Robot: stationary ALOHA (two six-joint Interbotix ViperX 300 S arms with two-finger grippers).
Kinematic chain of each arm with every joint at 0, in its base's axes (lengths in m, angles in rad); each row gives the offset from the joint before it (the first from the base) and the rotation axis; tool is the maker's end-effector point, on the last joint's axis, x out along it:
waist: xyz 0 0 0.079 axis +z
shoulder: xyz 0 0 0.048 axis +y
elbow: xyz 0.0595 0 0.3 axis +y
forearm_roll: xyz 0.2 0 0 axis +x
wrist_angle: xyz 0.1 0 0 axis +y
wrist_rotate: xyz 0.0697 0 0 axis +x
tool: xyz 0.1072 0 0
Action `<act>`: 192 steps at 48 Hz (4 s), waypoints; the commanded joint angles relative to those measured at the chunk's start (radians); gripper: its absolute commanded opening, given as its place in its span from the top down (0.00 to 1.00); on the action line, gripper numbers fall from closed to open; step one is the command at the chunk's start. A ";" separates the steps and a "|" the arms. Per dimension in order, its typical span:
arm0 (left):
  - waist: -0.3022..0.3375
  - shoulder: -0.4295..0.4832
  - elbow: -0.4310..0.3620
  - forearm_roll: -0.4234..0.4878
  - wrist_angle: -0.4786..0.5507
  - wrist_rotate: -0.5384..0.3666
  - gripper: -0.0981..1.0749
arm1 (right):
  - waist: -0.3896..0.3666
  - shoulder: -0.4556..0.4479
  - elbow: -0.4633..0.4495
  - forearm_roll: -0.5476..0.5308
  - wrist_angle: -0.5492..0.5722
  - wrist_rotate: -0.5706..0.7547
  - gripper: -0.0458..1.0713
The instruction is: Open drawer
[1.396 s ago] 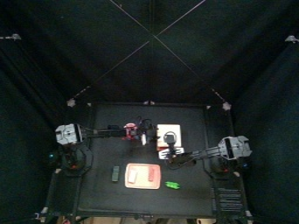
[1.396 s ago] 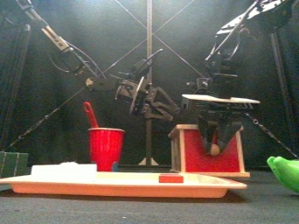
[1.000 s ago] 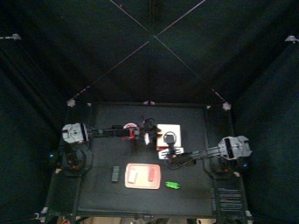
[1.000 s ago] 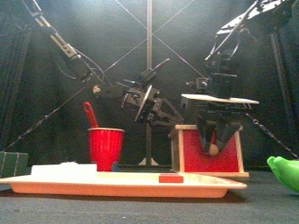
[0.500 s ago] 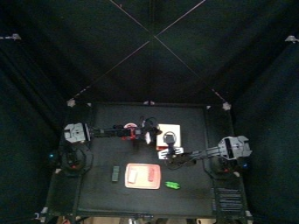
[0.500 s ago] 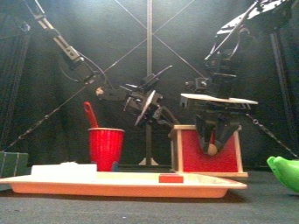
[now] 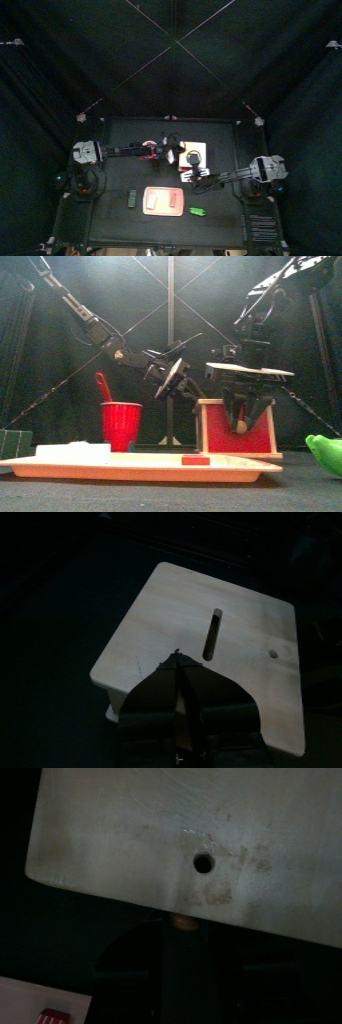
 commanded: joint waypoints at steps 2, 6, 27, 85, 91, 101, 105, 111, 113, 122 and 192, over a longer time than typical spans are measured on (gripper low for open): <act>0.002 -0.005 -0.002 -0.002 0.017 0.000 0.58 | -0.006 -0.015 -0.008 -0.006 -0.005 -0.002 0.47; 0.000 -0.006 -0.002 -0.002 0.015 0.000 0.58 | -0.006 -0.015 -0.008 -0.006 -0.005 -0.003 0.47; -0.002 -0.006 -0.002 -0.003 0.017 -0.002 0.58 | 0.009 -0.023 -0.005 0.002 -0.006 -0.006 0.47; 0.003 -0.002 -0.003 -0.014 0.015 -0.002 0.58 | 0.025 -0.100 0.063 0.103 -0.025 -0.026 0.54; 0.003 -0.003 -0.003 -0.014 0.015 -0.002 0.58 | 0.021 -0.126 0.083 0.115 -0.061 -0.026 0.54; 0.003 -0.002 -0.003 -0.012 0.017 -0.002 0.58 | 0.011 -0.173 0.121 0.121 -0.155 -0.026 0.54; 0.005 -0.002 -0.003 -0.014 0.017 -0.002 0.58 | 0.003 -0.178 0.135 0.140 -0.175 -0.026 0.54; 0.005 -0.003 -0.003 -0.014 0.017 -0.002 0.58 | 0.005 -0.178 0.144 0.161 -0.184 -0.028 0.54; 0.005 -0.002 -0.003 -0.014 0.015 -0.002 0.58 | 0.008 -0.178 0.144 0.169 -0.184 -0.028 0.54; 0.005 -0.002 -0.003 -0.012 0.017 -0.002 0.58 | 0.012 -0.176 0.144 0.190 -0.184 -0.028 0.54; 0.006 0.000 -0.002 -0.014 0.015 -0.003 0.58 | 0.152 -0.106 0.089 0.322 -0.186 -0.025 0.54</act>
